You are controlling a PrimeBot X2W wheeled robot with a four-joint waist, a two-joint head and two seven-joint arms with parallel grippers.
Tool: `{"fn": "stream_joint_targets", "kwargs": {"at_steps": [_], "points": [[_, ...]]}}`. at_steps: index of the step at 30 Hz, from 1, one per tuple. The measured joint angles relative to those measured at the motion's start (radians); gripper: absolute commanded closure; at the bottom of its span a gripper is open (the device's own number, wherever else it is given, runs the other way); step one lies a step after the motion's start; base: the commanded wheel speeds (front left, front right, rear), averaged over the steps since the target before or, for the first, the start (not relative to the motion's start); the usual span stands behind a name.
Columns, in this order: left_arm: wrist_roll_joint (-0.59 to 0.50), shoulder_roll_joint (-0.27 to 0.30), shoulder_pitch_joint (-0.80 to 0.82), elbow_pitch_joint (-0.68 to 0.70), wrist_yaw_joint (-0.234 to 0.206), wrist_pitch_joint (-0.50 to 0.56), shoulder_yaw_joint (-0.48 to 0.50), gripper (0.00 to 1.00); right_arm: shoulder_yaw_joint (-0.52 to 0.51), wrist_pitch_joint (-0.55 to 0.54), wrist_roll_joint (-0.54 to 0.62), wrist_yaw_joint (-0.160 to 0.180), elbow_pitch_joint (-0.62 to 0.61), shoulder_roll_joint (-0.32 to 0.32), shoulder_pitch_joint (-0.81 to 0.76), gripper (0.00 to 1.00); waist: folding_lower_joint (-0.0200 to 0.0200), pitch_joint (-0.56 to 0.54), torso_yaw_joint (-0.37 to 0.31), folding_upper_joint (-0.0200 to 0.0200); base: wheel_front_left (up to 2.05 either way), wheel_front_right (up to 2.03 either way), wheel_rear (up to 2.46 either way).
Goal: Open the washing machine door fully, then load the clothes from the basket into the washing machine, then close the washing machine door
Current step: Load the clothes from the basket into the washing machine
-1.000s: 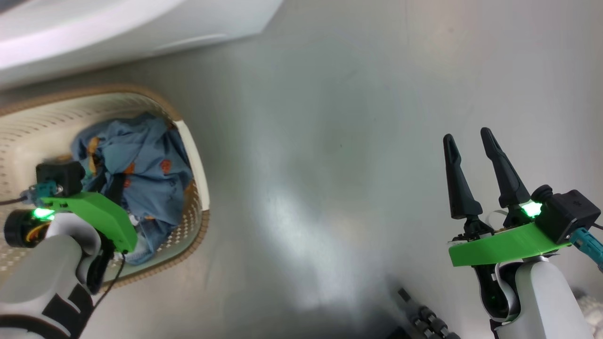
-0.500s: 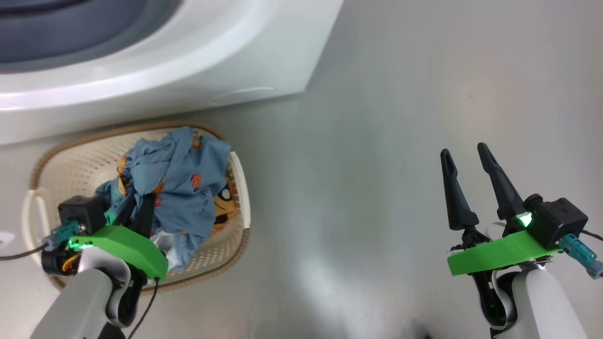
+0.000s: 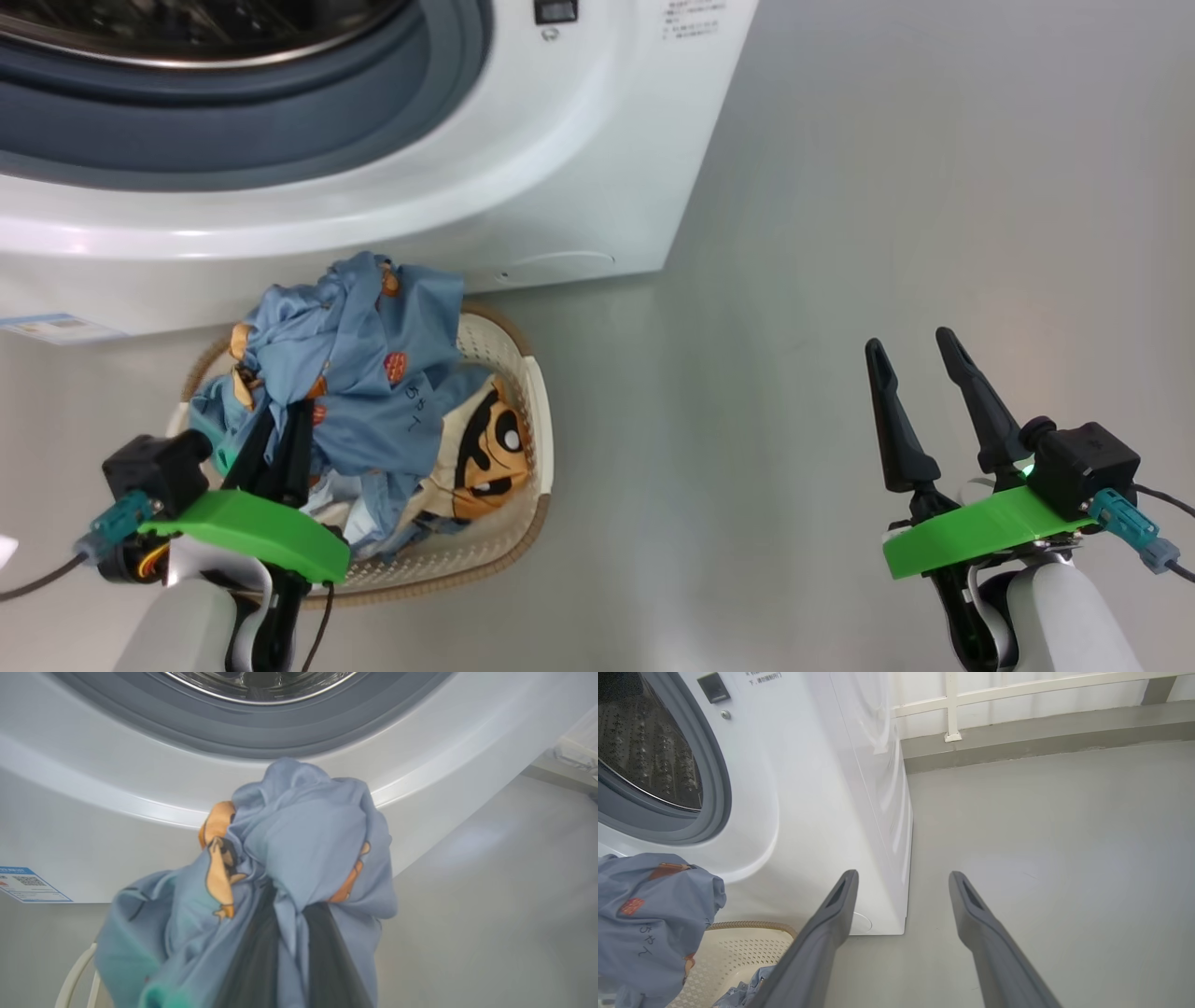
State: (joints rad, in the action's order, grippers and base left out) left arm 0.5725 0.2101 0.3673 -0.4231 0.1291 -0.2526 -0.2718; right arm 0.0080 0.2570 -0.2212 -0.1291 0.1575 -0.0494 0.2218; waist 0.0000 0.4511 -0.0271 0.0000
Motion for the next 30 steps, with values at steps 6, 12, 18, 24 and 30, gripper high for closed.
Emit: {"fn": "stream_joint_targets", "kwargs": {"at_steps": [6,12,18,24,30], "points": [[-0.028,-0.024,-0.05,0.057,0.0,0.0,0.049,1.0,0.002,0.0,0.0,0.0,0.017,0.0,-0.023,0.0,0.0,-0.06,0.024,0.0,0.0,0.0,0.0],[-0.07,-0.044,-0.083,0.094,0.0,0.0,0.073,1.0,0.003,0.0,0.0,0.0,0.032,0.0,-0.036,0.0,0.0,-0.114,0.046,0.0,0.0,0.0,0.0],[-0.121,-0.059,-0.125,0.139,0.0,0.0,0.112,1.0,0.001,0.0,0.004,0.0,0.044,0.0,-0.054,0.0,0.0,-0.171,0.062,0.0,0.0,0.0,0.0],[-0.188,-0.074,-0.202,0.182,0.0,0.0,0.169,1.0,-0.016,0.0,0.028,0.0,0.048,0.0,-0.103,0.0,0.0,-0.239,0.065,0.0,0.0,0.0,0.0],[-0.25,-0.101,-0.283,0.258,0.0,0.0,0.229,1.0,-0.026,0.0,0.037,0.0,0.046,0.001,-0.15,0.0,0.0,-0.312,0.058,0.0,0.0,0.0,0.0]]}}
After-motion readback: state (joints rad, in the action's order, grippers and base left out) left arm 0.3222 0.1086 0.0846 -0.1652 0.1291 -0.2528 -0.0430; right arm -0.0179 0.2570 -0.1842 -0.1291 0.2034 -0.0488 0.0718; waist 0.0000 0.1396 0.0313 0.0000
